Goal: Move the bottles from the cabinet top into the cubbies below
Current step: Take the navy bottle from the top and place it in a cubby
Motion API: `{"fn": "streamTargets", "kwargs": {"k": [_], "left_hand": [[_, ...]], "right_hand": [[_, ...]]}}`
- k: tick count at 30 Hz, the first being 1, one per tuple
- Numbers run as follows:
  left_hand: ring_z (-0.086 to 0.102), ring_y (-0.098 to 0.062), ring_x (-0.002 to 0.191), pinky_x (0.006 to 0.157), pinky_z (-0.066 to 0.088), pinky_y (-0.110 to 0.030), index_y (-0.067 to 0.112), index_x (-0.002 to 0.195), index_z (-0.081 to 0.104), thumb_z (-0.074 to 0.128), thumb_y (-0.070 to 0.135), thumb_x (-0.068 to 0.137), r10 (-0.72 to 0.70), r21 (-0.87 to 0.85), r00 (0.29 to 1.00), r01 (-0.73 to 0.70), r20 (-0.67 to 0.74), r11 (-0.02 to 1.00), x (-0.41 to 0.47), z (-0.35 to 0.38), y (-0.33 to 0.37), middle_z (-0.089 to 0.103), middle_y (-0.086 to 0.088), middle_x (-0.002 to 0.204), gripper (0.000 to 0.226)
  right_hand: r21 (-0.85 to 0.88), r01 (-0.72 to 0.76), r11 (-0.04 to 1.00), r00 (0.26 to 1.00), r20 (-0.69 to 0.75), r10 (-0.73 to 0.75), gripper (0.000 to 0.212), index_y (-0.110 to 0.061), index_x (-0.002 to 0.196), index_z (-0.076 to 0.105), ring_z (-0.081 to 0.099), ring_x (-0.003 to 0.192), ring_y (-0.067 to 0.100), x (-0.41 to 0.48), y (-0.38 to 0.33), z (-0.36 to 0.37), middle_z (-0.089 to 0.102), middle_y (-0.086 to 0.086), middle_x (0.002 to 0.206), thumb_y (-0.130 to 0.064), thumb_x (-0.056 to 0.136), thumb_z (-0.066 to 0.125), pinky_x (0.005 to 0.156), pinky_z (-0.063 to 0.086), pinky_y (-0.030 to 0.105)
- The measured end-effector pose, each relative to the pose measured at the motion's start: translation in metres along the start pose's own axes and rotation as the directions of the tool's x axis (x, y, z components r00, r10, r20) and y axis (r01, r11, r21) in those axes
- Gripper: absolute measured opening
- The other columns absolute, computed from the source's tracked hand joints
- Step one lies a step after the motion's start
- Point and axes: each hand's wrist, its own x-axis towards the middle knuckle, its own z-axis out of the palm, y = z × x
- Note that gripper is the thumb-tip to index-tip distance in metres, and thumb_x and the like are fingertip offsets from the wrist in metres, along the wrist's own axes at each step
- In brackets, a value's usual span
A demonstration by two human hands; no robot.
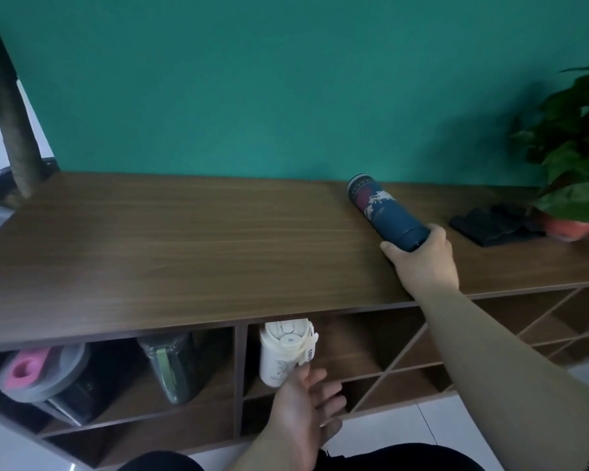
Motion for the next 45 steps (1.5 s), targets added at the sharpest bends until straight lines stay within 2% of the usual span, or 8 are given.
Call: {"fn": "streamTargets", "kwargs": {"k": [6, 11, 15, 20, 24, 30, 36, 45], "left_hand": [[0.072, -0.034, 0.103, 0.088, 0.049, -0.045, 0.011, 0.113, 0.072, 0.046, 0.047, 0.103, 0.024, 0.125, 0.999, -0.028, 0.029, 0.992, 0.0, 0.001, -0.008, 0.078, -0.015, 0.11, 0.046], [0.073, -0.034, 0.101, 0.099, 0.049, -0.047, 0.011, 0.112, 0.073, 0.047, 0.048, 0.101, 0.071, 0.152, 0.997, -0.072, 0.016, 0.986, 0.004, 0.01, -0.013, 0.079, -0.015, 0.109, 0.047], [0.072, -0.035, 0.103, 0.086, 0.051, -0.044, 0.013, 0.119, 0.069, 0.036, 0.056, 0.103, 0.043, 0.137, 0.998, -0.049, 0.044, 0.989, 0.009, 0.021, -0.021, 0.078, -0.016, 0.112, 0.057], [0.073, -0.032, 0.11, 0.083, 0.056, -0.042, 0.023, 0.125, 0.068, 0.022, 0.077, 0.094, -0.079, 0.083, 0.988, 0.068, 0.134, 0.994, 0.015, 0.03, -0.03, 0.08, -0.012, 0.117, 0.077], [0.069, -0.037, 0.116, 0.11, 0.048, -0.052, 0.011, 0.128, 0.069, 0.053, 0.06, 0.094, -0.11, -0.098, 0.978, 0.129, 0.178, 0.987, 0.028, 0.031, -0.032, 0.078, -0.021, 0.118, 0.062], [0.071, -0.04, 0.105, 0.064, 0.065, -0.043, -0.001, 0.124, 0.07, 0.055, 0.041, 0.098, -0.118, -0.248, 0.979, 0.157, 0.164, 0.956, 0.06, 0.03, -0.033, 0.08, -0.025, 0.102, 0.051], [0.068, -0.039, 0.118, 0.103, 0.051, -0.049, 0.004, 0.127, 0.07, 0.052, 0.047, 0.098, -0.087, -0.261, 0.983, 0.129, 0.163, 0.957, 0.097, 0.037, -0.039, 0.077, -0.024, 0.118, 0.055], [0.061, -0.032, 0.126, 0.117, 0.04, -0.055, 0.016, 0.141, 0.059, 0.047, 0.059, 0.096, -0.076, -0.218, 0.996, 0.084, 0.044, 0.972, 0.122, 0.049, -0.034, 0.064, -0.012, 0.141, 0.063]], "right_hand": [[0.154, 0.112, 0.982, 0.986, -0.143, -0.09, 0.082, -0.03, 0.147, 0.037, 0.059, 0.125, 0.021, -0.028, 0.006, -0.02, 0.055, 0.0, 0.142, -0.031, 0.08, 0.084, 0.1, 0.051, 0.038], [0.427, 0.372, 0.824, 0.913, -0.328, -0.242, 0.069, -0.031, 0.132, 0.044, 0.057, 0.101, -0.015, -0.095, 0.002, -0.071, 0.055, -0.018, 0.118, -0.02, 0.078, 0.085, 0.083, 0.044, 0.003], [0.373, 0.592, 0.714, 0.802, -0.358, -0.478, 0.065, -0.029, 0.128, 0.05, 0.056, 0.113, -0.008, -0.134, 0.017, -0.101, 0.054, -0.023, 0.122, -0.031, 0.068, 0.074, 0.098, 0.043, 0.011], [0.281, 0.526, 0.803, 0.846, -0.073, -0.529, 0.072, -0.053, 0.122, 0.048, 0.059, 0.113, -0.008, -0.141, 0.057, -0.074, 0.055, -0.037, 0.121, -0.041, 0.057, 0.074, 0.092, 0.044, 0.006], [0.25, 0.32, 0.914, 0.929, 0.107, -0.355, 0.084, -0.067, 0.122, 0.039, 0.057, 0.116, -0.011, -0.143, 0.091, -0.032, 0.054, -0.039, 0.123, -0.043, 0.054, 0.082, 0.09, 0.045, 0.005], [0.162, -0.045, 0.986, 0.892, 0.45, -0.033, 0.063, -0.044, 0.107, 0.057, 0.066, 0.098, -0.002, -0.138, 0.119, 0.018, 0.07, -0.021, 0.099, -0.039, 0.056, 0.094, 0.078, 0.048, 0.011], [0.139, -0.108, 0.984, 0.887, 0.46, 0.033, 0.056, -0.042, 0.107, 0.06, 0.065, 0.092, -0.009, -0.103, 0.129, 0.043, 0.073, -0.019, 0.097, -0.029, 0.062, 0.09, 0.073, 0.047, 0.011], [0.123, -0.144, 0.982, 0.874, 0.48, 0.068, 0.059, -0.042, 0.113, 0.061, 0.069, 0.092, -0.003, -0.063, 0.142, 0.067, 0.075, -0.019, 0.099, -0.026, 0.064, 0.089, 0.082, 0.053, 0.021]]}}
